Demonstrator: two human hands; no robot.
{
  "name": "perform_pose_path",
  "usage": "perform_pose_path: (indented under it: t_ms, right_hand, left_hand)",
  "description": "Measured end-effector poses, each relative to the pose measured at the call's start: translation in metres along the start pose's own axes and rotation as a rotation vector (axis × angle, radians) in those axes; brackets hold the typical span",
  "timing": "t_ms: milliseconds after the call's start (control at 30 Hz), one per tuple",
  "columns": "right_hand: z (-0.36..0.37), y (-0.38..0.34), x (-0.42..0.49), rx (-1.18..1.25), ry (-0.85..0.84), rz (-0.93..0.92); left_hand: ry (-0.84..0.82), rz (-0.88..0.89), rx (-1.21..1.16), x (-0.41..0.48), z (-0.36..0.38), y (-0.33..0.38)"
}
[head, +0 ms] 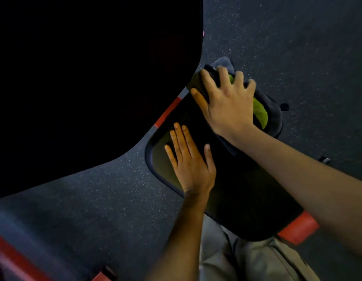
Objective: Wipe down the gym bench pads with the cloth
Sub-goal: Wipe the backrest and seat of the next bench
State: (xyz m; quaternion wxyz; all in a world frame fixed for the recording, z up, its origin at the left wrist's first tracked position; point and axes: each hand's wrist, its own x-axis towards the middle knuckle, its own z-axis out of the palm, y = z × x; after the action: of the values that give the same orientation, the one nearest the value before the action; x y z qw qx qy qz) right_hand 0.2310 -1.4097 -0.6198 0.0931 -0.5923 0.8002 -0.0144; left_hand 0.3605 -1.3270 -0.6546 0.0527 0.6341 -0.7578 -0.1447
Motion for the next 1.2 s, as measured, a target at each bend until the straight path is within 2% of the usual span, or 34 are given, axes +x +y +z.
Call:
perform_pose_path:
  t_ms: [267, 333, 433, 500, 633, 733, 833, 933, 1000, 1100, 1133, 1200]
  right_hand:
    - [0.004, -0.025, -0.021, -0.036, 0.034, 0.003]
    - [0.007, -0.04, -0.035, -0.065, 0.054, -0.055]
    - [0.017, -0.077, -0.066, -0.157, 0.021, -0.238]
    - [0.023, -0.094, -0.077, -0.162, 0.017, -0.277]
    - [0.023, -0.094, -0.074, -0.075, 0.105, -0.309]
    - [0.027, -0.093, -0.079, -0.145, 0.127, -0.423]
    - [0.032, -0.108, -0.095, -0.286, 0.022, -0.669]
    - [0.028, -0.108, -0.095, -0.376, -0.086, -0.984]
    - [0.028, -0.096, -0.093, -0.342, -0.115, -1.202]
    - [0.028, -0.079, -0.095, -0.28, -0.18, -1.492]
    - [0.028, -0.079, -0.095, -0.3, -0.198, -1.549]
    - [0.03, -0.089, -0.089, -0.359, -0.229, -1.541]
  left_hand:
    - [0.023, -0.057, -0.099, -0.034, -0.004, -0.026]
    - [0.014, -0.072, -0.103, -0.046, -0.005, -0.033]
    - [0.02, -0.117, -0.103, -0.057, -0.004, -0.044]
    - [0.02, -0.151, -0.148, -0.069, -0.005, -0.052]
    - [0.0, -0.165, -0.299, -0.092, -0.004, -0.056]
    - [0.019, -0.233, -0.465, -0.096, -0.004, -0.051]
    - [0.013, -0.395, -0.732, -0.105, -0.007, -0.042]
    - [-0.137, -0.68, -1.025, -0.123, -0.001, -0.036]
    - [-0.256, -0.821, -1.187, -0.136, 0.0, -0.035]
    - [-0.328, -0.898, -1.485, -0.144, -0.004, -0.024]
    - [-0.339, -0.919, -1.55, -0.145, -0.004, -0.021]
    - [-0.307, -0.943, -1.613, -0.146, -0.001, -0.021]
